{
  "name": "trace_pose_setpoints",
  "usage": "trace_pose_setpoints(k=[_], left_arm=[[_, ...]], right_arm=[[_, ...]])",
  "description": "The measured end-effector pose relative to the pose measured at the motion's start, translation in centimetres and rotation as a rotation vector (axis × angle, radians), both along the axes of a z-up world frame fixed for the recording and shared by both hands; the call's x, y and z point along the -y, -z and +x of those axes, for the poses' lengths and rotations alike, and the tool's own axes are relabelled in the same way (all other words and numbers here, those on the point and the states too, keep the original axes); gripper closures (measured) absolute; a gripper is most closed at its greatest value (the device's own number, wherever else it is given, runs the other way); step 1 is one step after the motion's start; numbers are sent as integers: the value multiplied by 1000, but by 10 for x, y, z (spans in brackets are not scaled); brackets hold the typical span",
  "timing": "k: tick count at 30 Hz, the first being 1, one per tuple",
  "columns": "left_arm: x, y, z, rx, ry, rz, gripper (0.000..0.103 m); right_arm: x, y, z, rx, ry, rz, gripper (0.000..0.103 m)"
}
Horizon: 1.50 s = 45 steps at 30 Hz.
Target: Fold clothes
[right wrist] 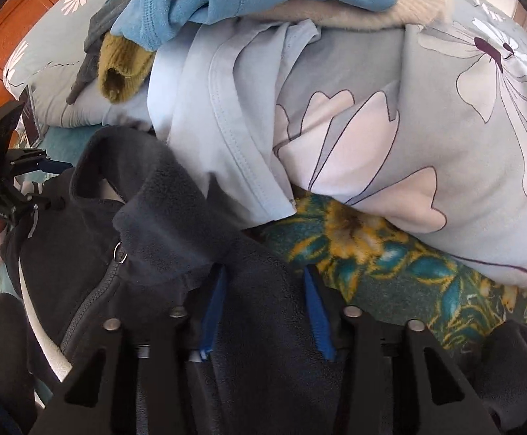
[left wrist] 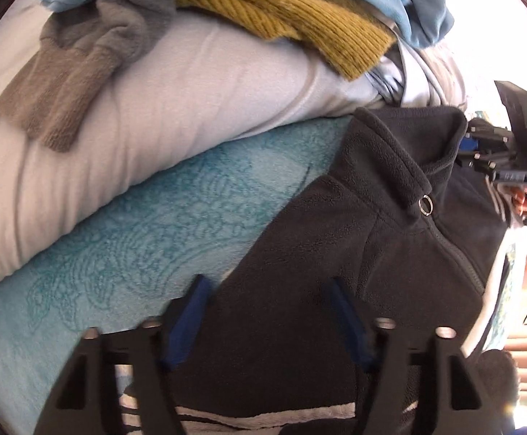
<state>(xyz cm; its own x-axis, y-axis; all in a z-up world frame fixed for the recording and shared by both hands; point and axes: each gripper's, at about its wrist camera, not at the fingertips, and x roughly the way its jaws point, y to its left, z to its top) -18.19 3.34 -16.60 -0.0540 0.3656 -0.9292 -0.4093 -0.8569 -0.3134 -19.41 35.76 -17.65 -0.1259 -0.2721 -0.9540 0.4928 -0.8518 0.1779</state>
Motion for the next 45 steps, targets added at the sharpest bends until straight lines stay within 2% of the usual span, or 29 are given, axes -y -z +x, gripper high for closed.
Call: trace_pose_setpoints(k=[1,3,5,8,11,16,23,24,26,31,34,37,40,43,44,45], left_arm=[[3,-1,-1,8,-7,2,54],[8,-4,0,16,-8,-1,70],[9,-7,5,11,-1,-7,76],[9,-15,17,-19,-8,-20,90],[7,-27,31,-80,-27,-43,93],[15,-60,34,-178,-112,-30,94],[25,-131,-2,-369,-161,40,94],[28,-140,-8,-395,-164,52,94],[20,-144,-20,-419,-173,51,94],[-15,-108,-47,-379,-179,0,94],[-17,-84,-60,-337,-195,-39,94],[-6,-72,-64,-287,-245,-5,94],[0,-67,-57,-285,-247,6,94],[2,-60,-51,-274,-233,-3,94],[3,-58,-50,-272,-233,-1,94],[3,-58,-49,-269,-236,3,93]], right_arm=[[2,-1,4,-5,-4,8,72],[4,-3,11,-16,-9,24,83],[4,-6,18,-22,2,26,92],[-2,-17,34,-56,42,10,96],[-8,-32,52,-100,88,-9,97],[-15,-70,67,-206,143,-36,97],[-39,-136,39,-405,221,-54,98],[-38,-144,29,-439,252,-58,103],[-37,-155,7,-493,309,-64,103],[-46,-135,-37,-411,378,-85,103],[-37,-112,-44,-335,330,-84,103],[-28,-91,-39,-280,259,-59,103],[-30,-77,-37,-251,227,-32,103],[-35,-64,-42,-208,210,-10,86],[-35,-61,-44,-203,197,-4,71],[-36,-59,-45,-199,184,2,62]])
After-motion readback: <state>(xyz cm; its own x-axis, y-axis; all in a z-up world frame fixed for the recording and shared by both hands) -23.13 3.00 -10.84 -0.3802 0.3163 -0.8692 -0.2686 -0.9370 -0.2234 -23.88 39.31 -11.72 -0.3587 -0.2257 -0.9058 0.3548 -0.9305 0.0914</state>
